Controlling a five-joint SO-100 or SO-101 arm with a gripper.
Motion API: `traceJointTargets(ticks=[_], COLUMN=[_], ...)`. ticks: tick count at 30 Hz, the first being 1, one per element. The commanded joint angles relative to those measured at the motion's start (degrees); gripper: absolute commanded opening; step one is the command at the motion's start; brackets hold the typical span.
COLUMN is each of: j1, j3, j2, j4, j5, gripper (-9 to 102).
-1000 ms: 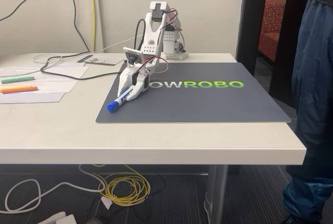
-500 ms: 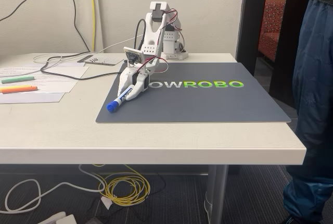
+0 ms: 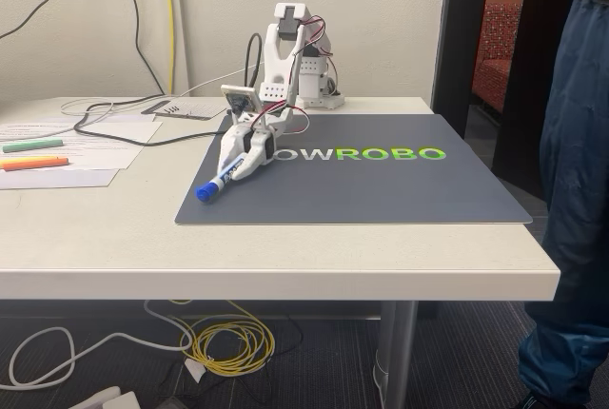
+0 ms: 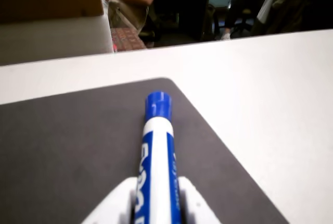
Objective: Pick up the blue marker.
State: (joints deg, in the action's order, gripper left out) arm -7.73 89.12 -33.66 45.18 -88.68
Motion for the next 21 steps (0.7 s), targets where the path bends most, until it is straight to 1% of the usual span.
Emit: traceJointTargets(ticks=[1,5,13,17,21], j1=[0.88,1.23,2.02,2.37,3.08], j3=[3.16,10.11,27.6,36.3,40.87], j2=[-6.77,-14.33,-36.04,-51.68,-68.91], j4=[1.23,-0.09,-7.21,-17.05,-33.05], j5=[2.64,5.71,12.92,18.9,25.4], gripper=[5,5,5,5,5])
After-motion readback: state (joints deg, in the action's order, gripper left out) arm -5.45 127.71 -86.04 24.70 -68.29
